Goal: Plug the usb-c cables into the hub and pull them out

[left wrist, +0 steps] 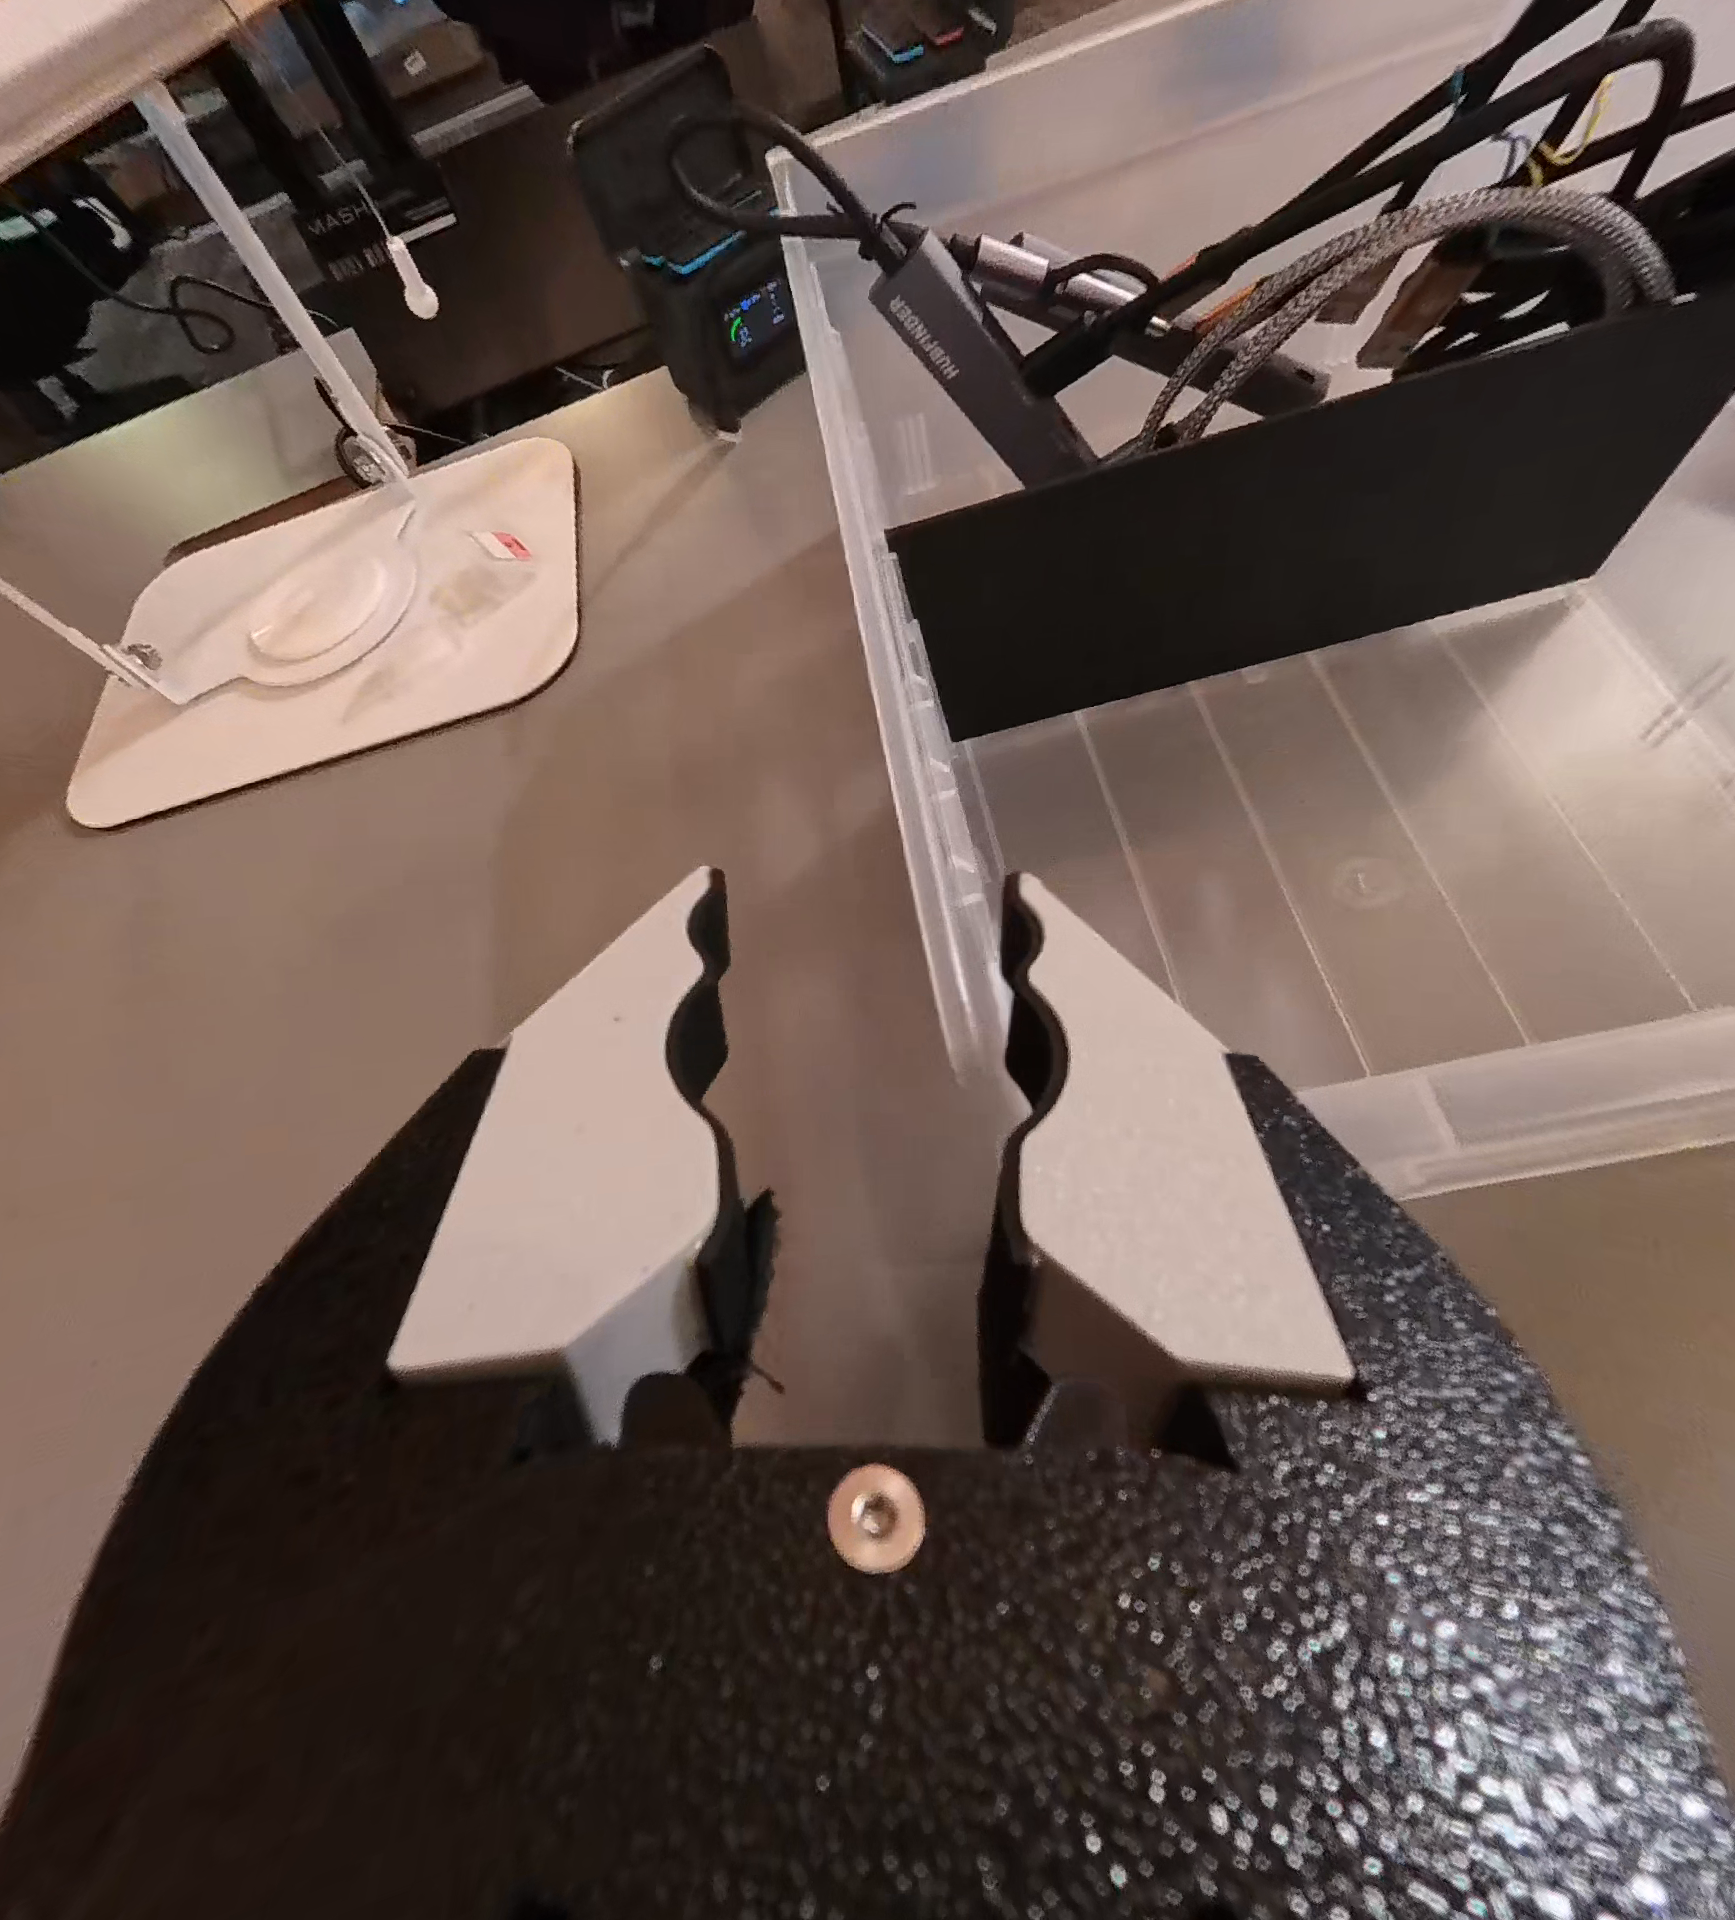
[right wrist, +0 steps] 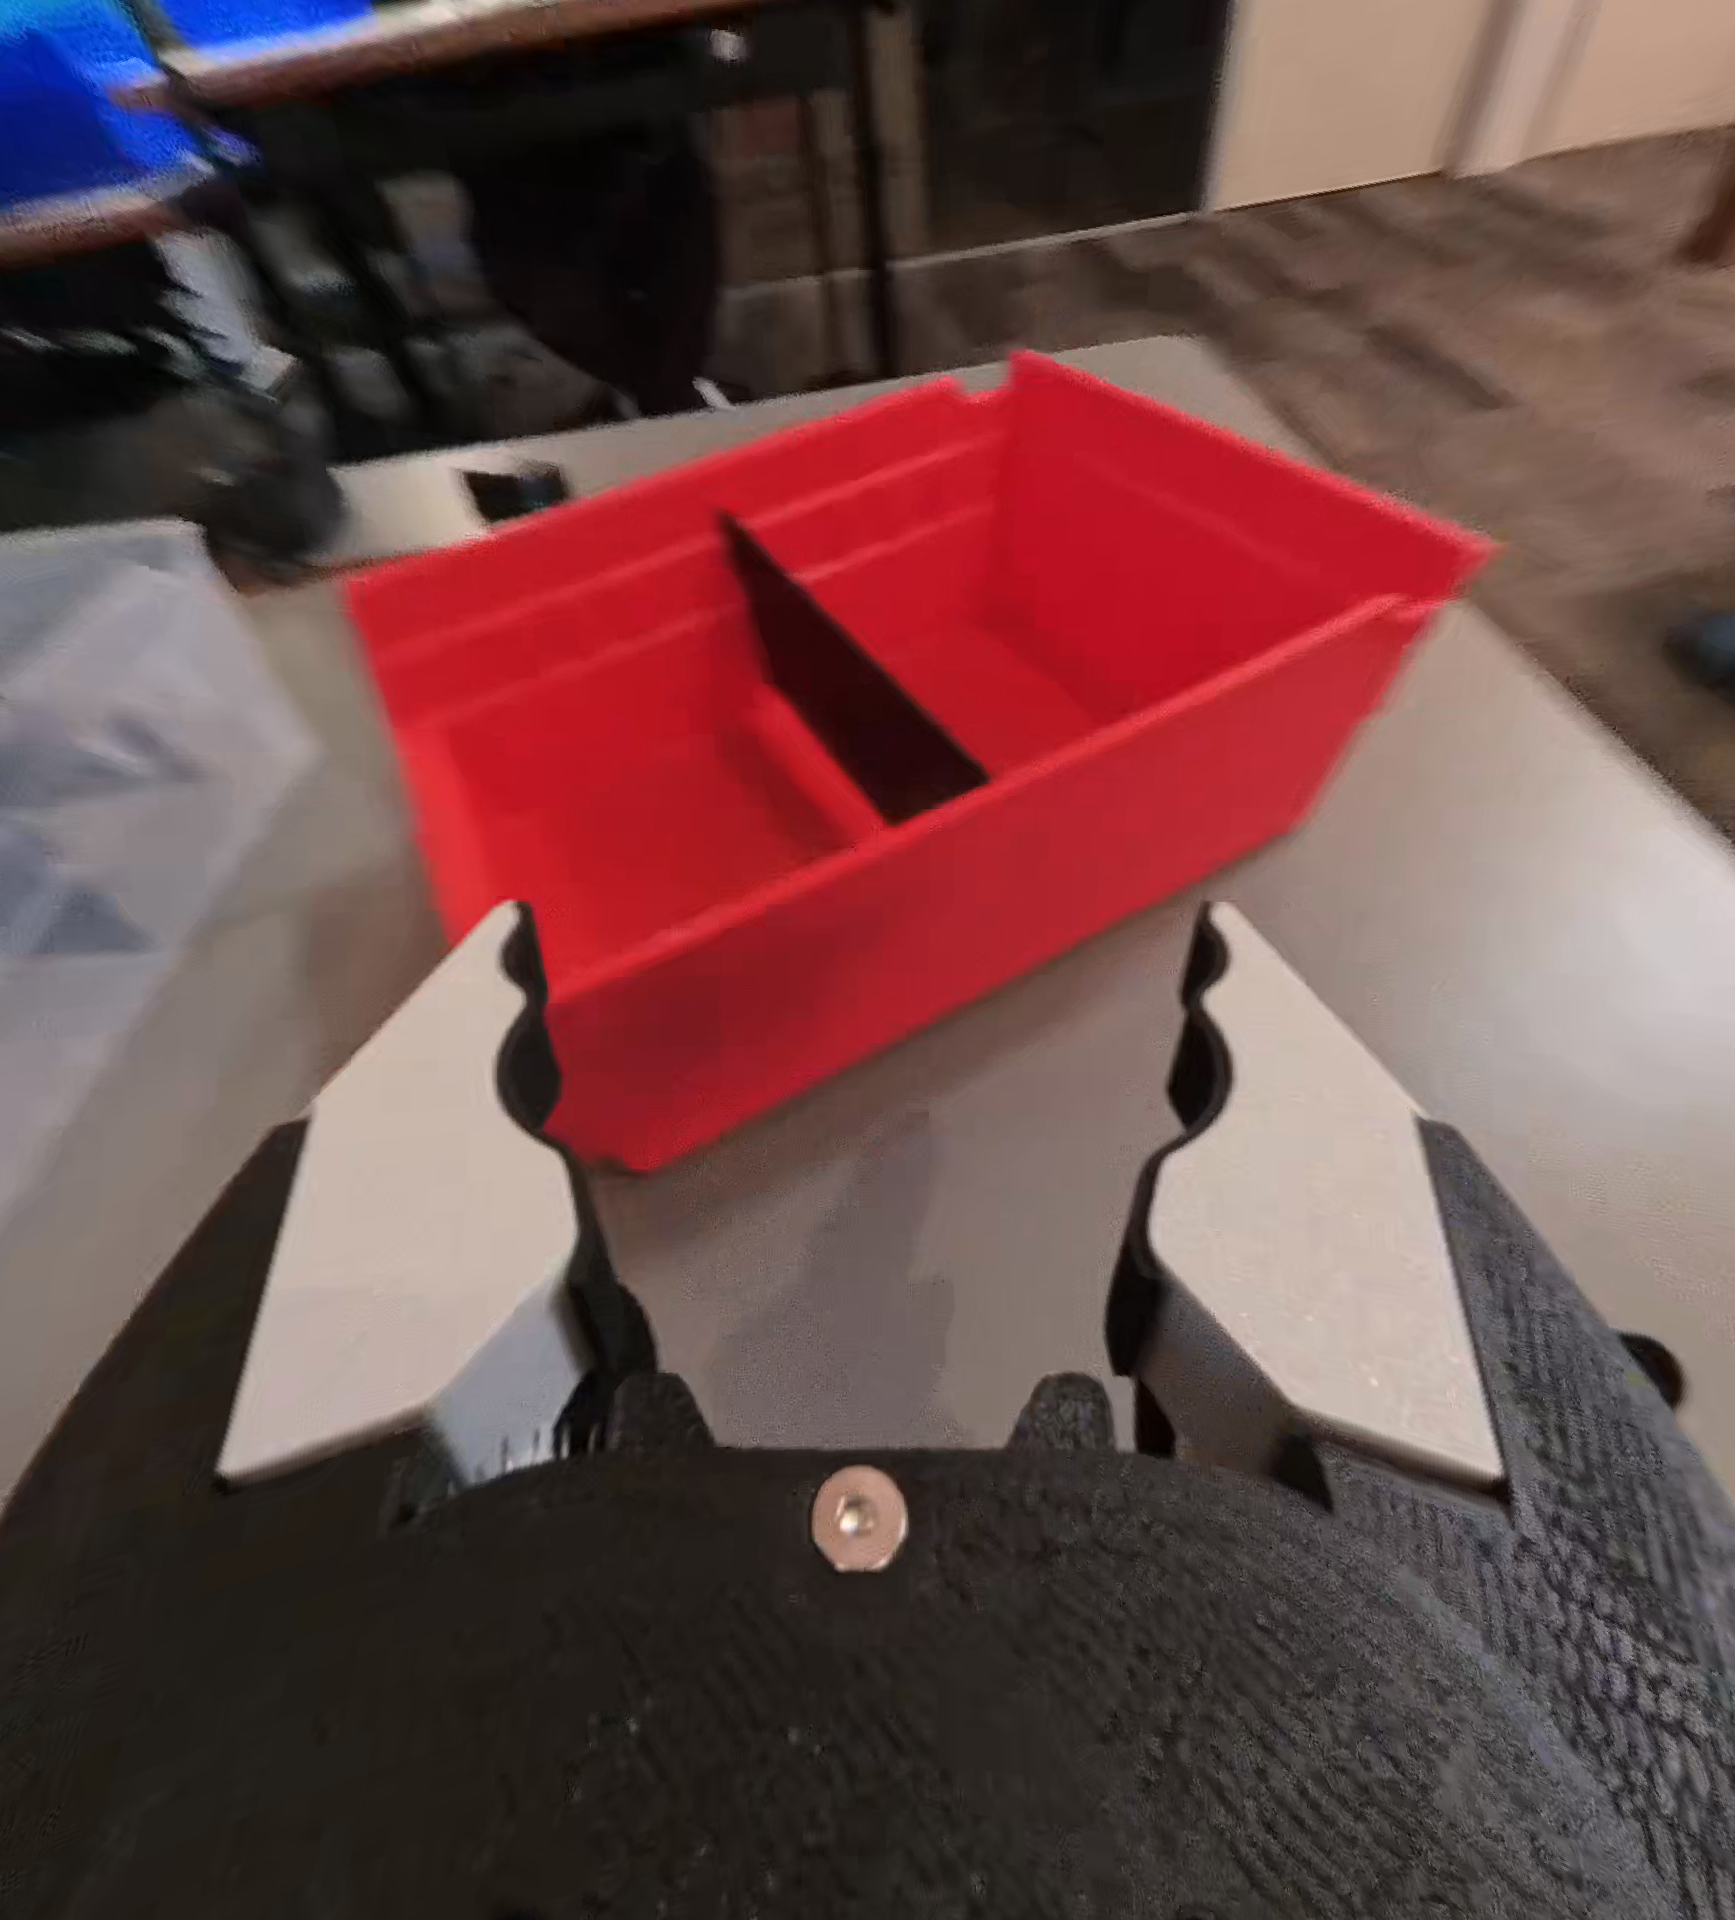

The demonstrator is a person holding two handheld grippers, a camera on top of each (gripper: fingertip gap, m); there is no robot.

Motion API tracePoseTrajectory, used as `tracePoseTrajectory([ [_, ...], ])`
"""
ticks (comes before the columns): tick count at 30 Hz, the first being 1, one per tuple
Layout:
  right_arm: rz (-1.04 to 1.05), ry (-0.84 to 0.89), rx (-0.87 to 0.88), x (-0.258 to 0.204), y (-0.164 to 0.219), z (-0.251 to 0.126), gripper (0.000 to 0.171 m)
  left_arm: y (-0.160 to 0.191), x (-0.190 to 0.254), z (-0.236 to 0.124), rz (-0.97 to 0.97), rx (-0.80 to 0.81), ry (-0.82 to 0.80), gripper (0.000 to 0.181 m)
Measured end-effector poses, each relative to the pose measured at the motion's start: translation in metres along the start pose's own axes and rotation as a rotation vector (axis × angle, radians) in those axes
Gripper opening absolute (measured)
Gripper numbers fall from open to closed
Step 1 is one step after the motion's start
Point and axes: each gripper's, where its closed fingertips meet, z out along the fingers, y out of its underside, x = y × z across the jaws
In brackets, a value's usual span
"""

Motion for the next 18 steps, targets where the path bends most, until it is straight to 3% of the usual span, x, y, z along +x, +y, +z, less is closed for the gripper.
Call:
tracePoseTrajectory([
  [3, -0.041, -0.010, -0.045, -0.028, 0.007, 0.017, 0.144, 0.001, 0.004, 0.007, -0.010, -0.010, 0.021, 0.052],
  [10, -0.080, 0.060, -0.122, -0.028, 0.028, 0.036, 0.132, -0.001, 0.005, 0.009, -0.002, 0.004, 0.016, 0.050],
  [14, -0.107, 0.170, -0.120, 0.011, 0.026, 0.022, 0.108, 0.000, 0.002, 0.009, -0.026, 0.013, 0.024, 0.047],
  [18, -0.104, 0.273, -0.140, 0.059, 0.030, 0.012, 0.064, 0.005, 0.000, 0.012, -0.026, -0.016, 0.040, 0.021],
])
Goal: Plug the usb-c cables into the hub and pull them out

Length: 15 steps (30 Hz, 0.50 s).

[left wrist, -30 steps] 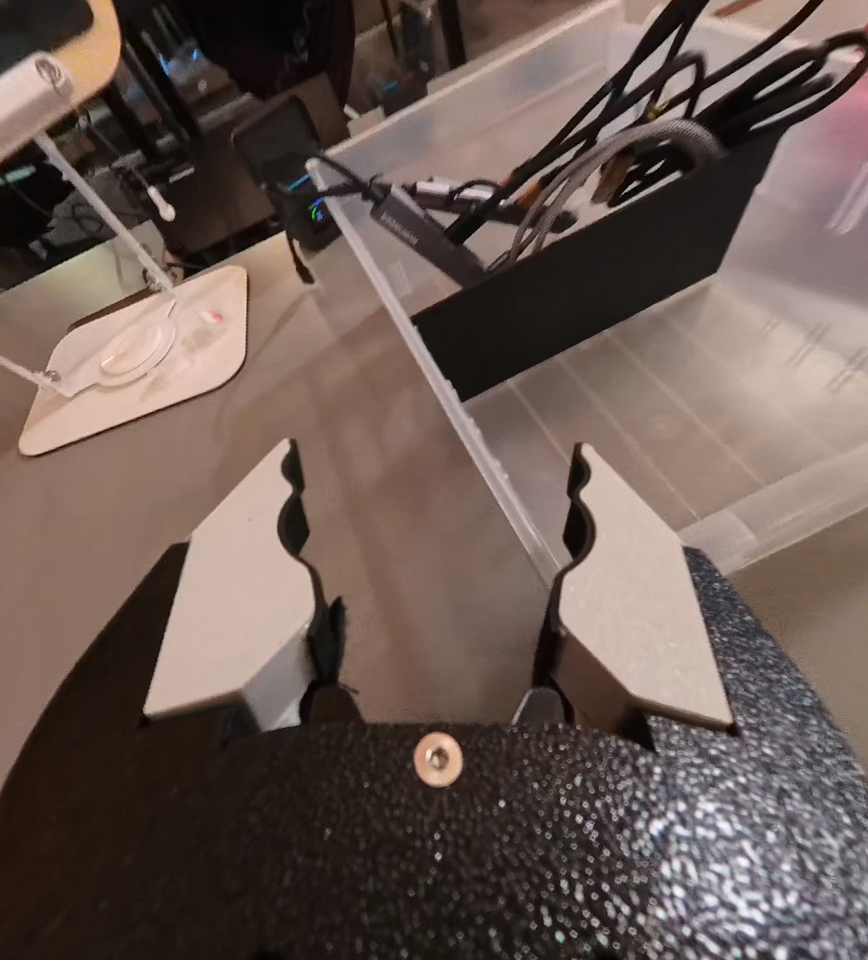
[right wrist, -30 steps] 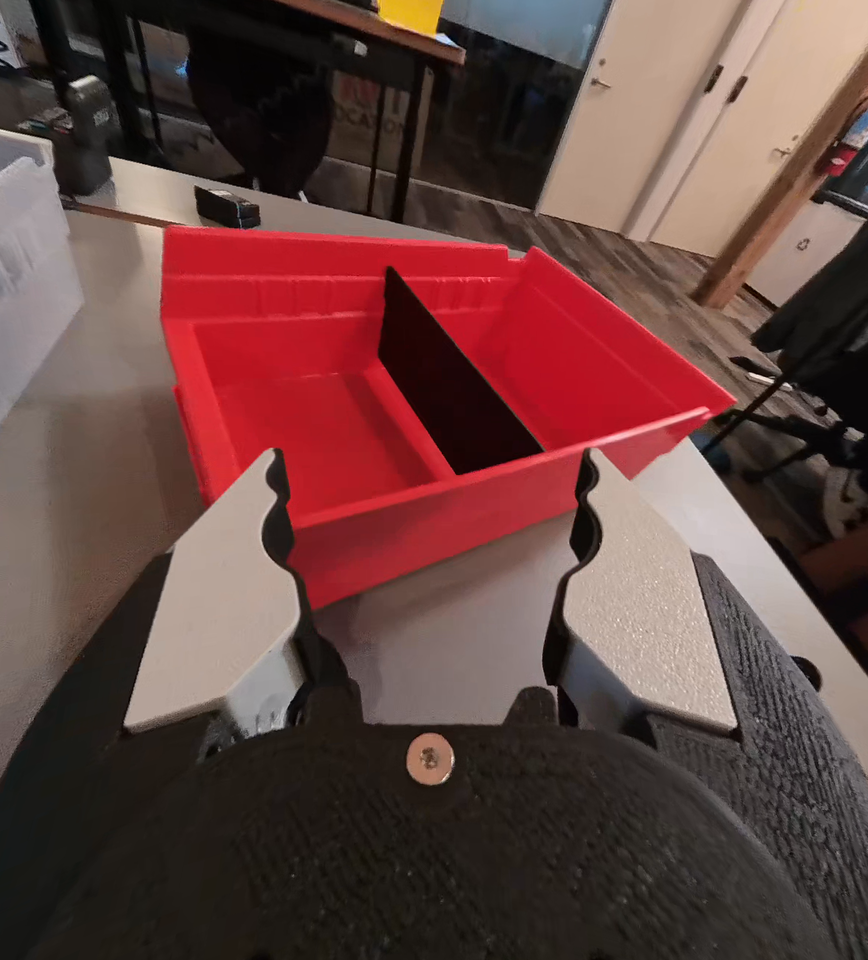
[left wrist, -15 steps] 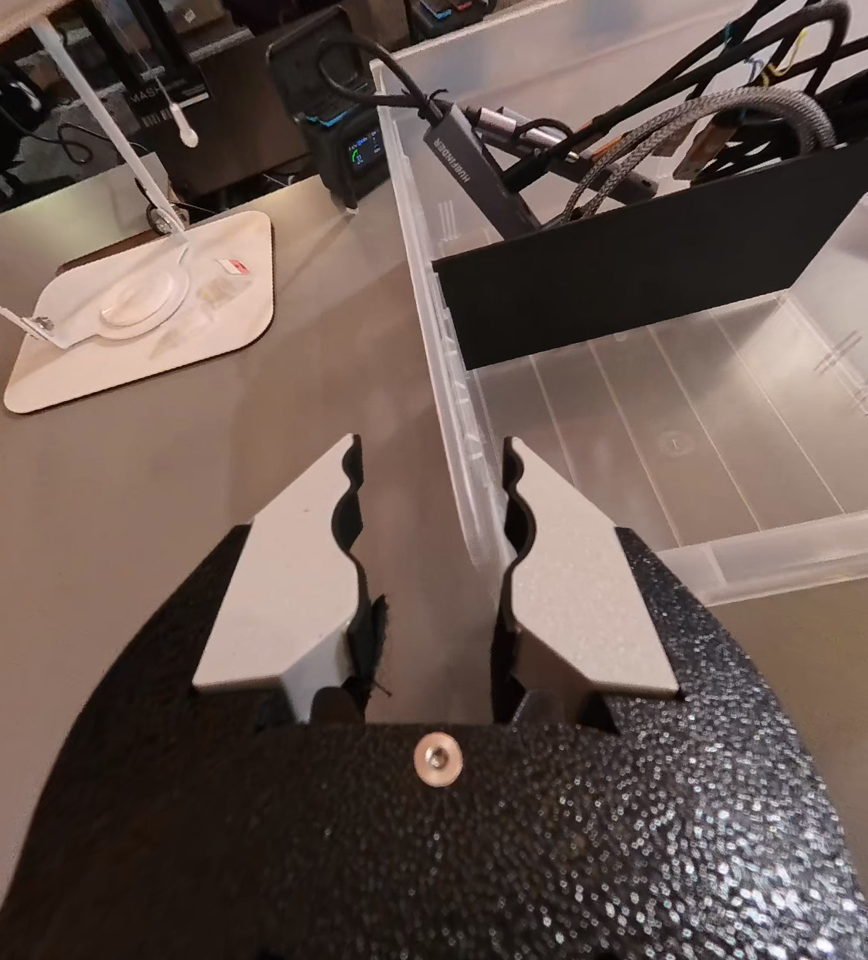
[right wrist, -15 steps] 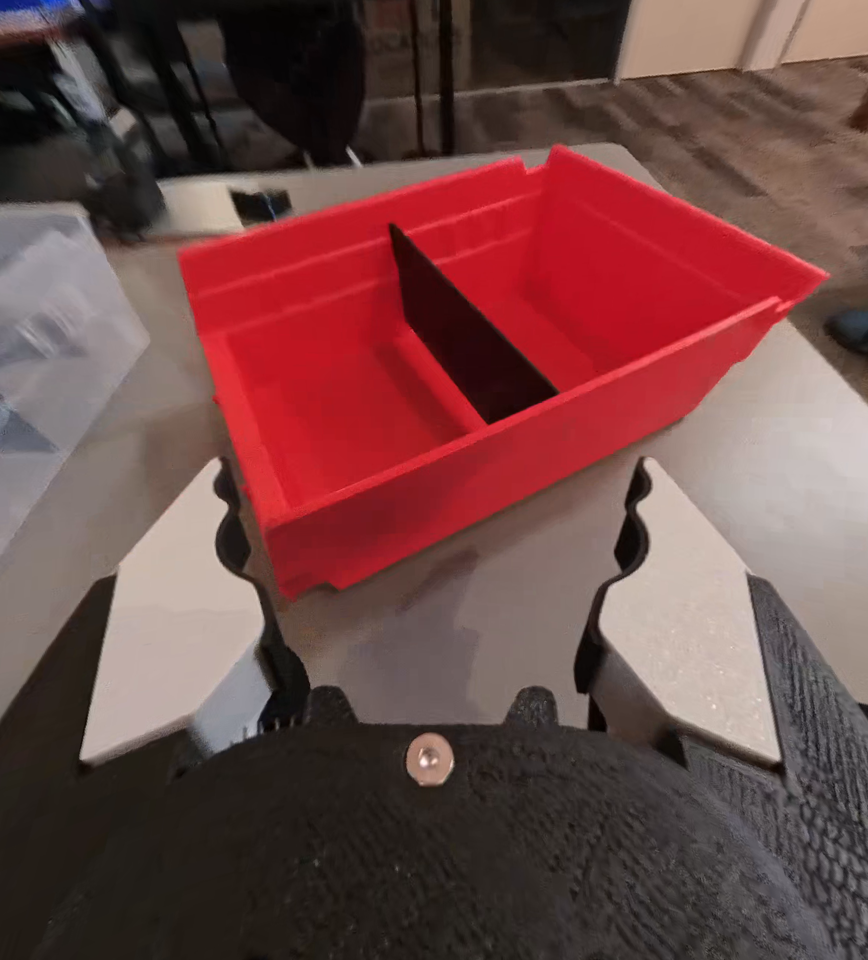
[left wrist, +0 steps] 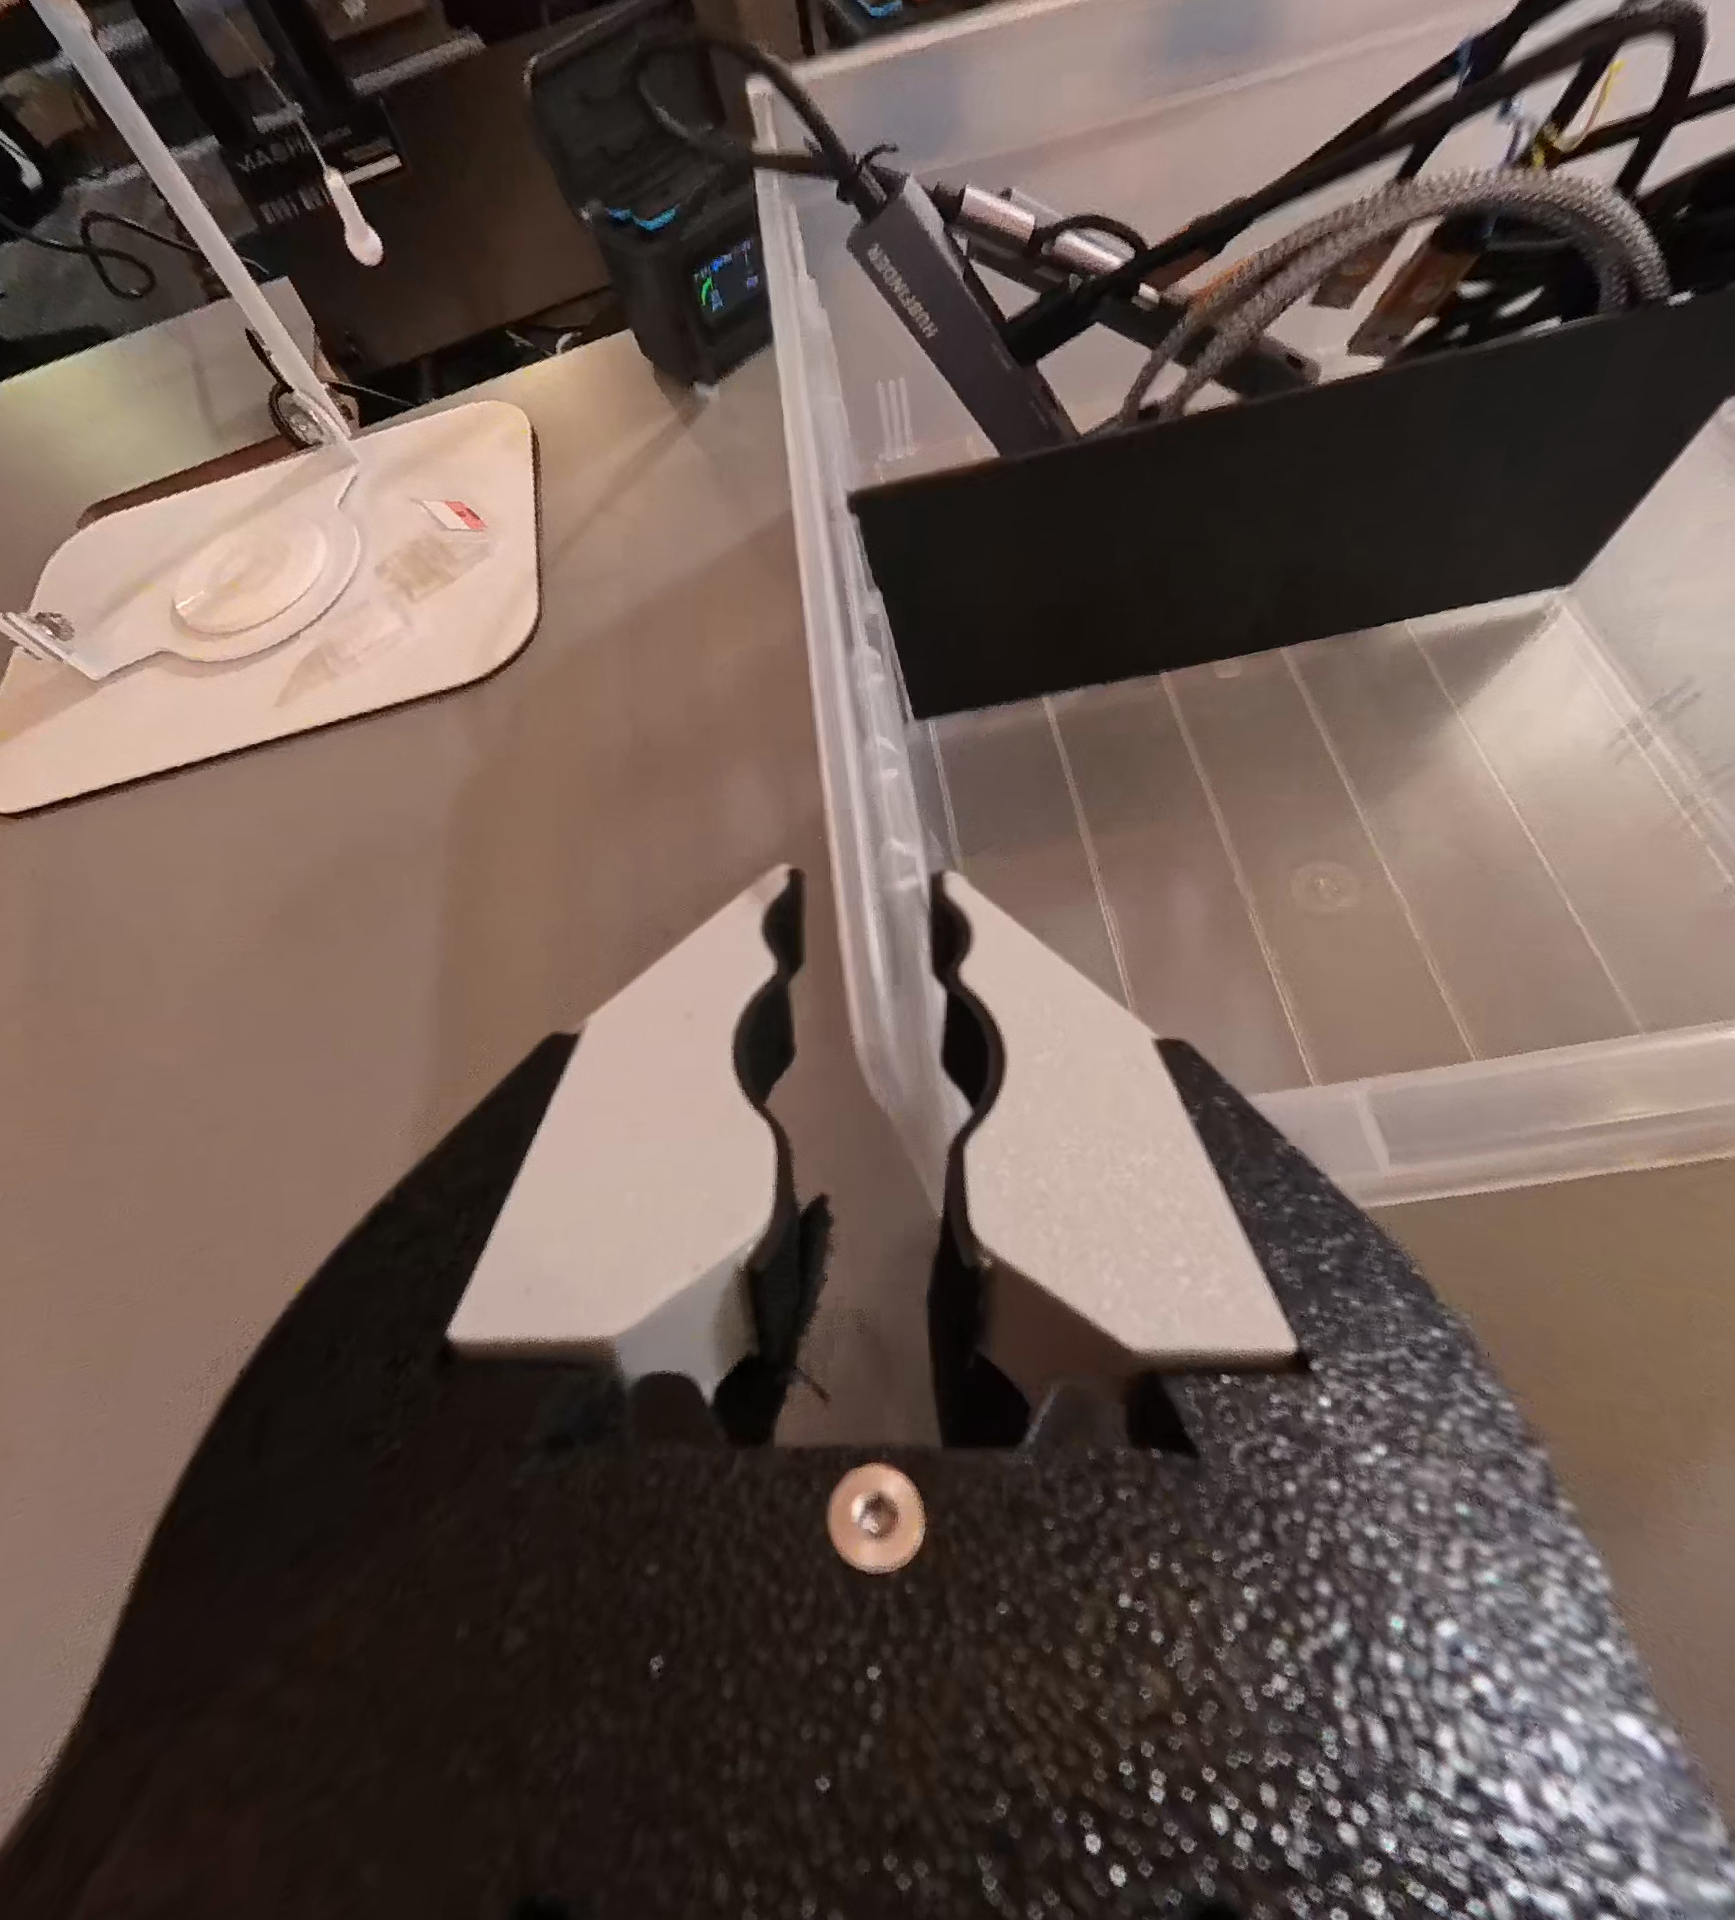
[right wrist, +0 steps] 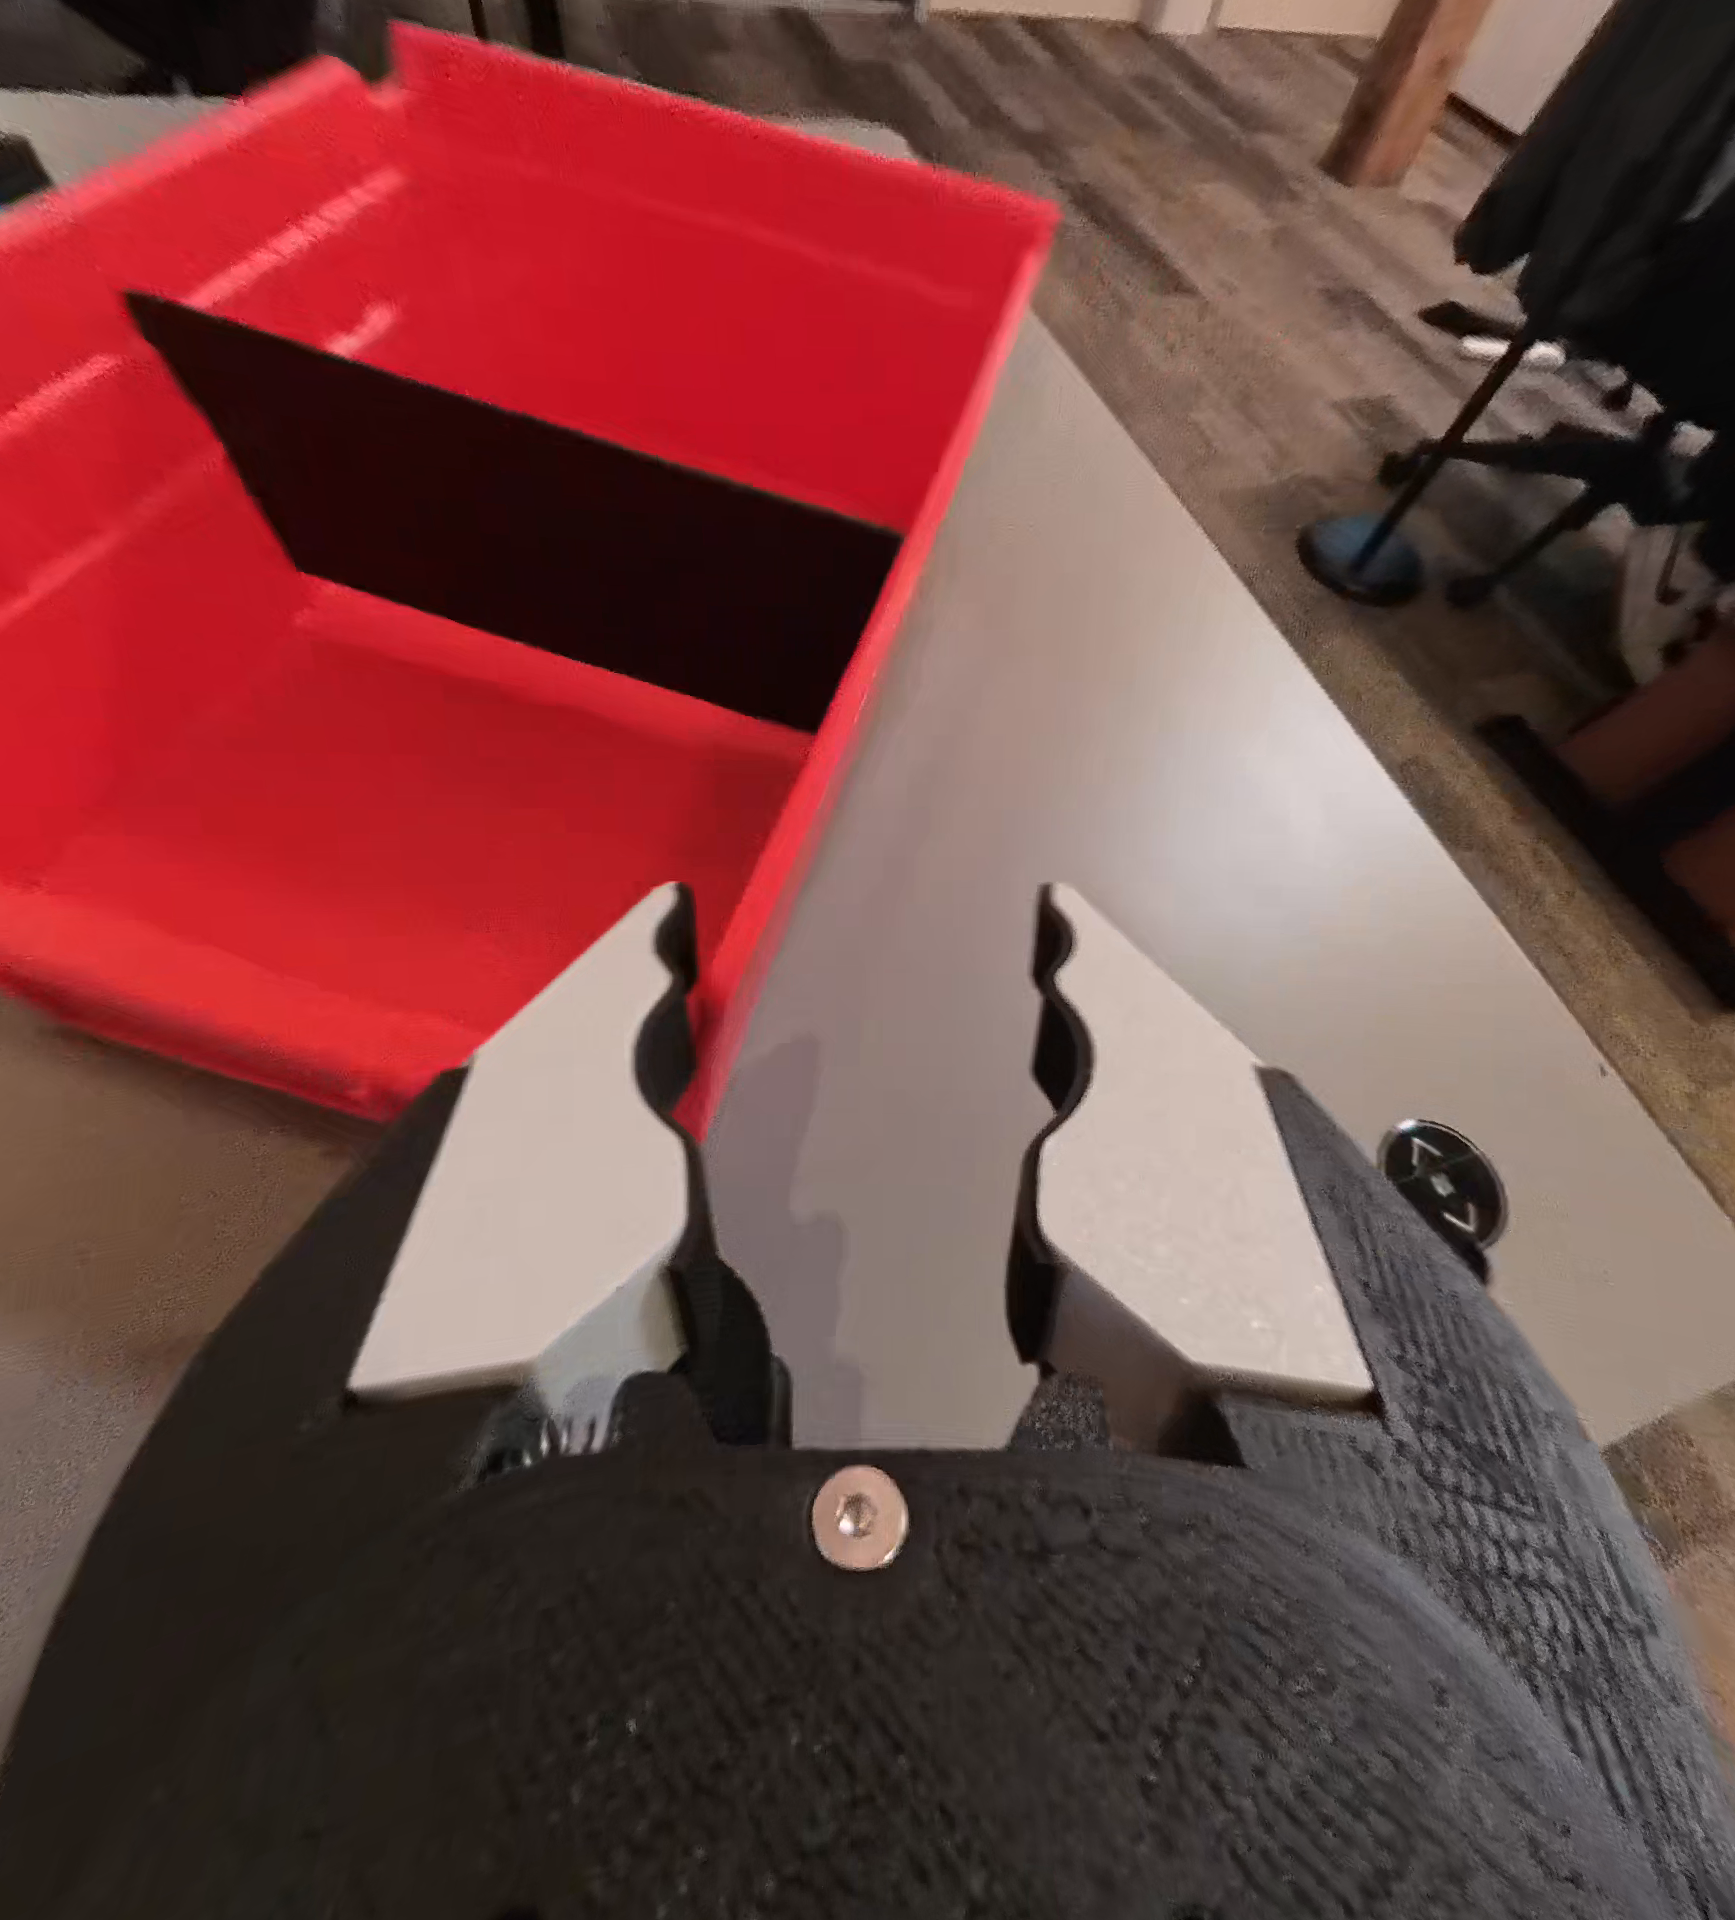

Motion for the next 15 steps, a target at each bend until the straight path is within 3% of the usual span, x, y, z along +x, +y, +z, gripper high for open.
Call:
tracePoseTrajectory([
  [2, 0.025, -0.021, -0.031, 0.009, 0.007, 0.007, 0.046, 0.001, 0.002, 0.002, 0.012, -0.006, 0.016, 0.009],
  [4, 0.038, -0.099, -0.050, 0.007, 0.010, 0.012, 0.009, 0.002, 0.001, 0.003, 0.021, -0.013, 0.015, 0.006],
  [5, 0.033, -0.120, -0.057, 0.007, 0.011, 0.015, 0.003, 0.002, 0.001, 0.003, 0.028, -0.016, 0.013, 0.006],
  [15, -0.218, -0.338, -0.158, 0.032, 0.021, 0.007, 0.005, 0.034, -0.053, -0.032, -0.126, -0.036, 0.001, 0.004],
])
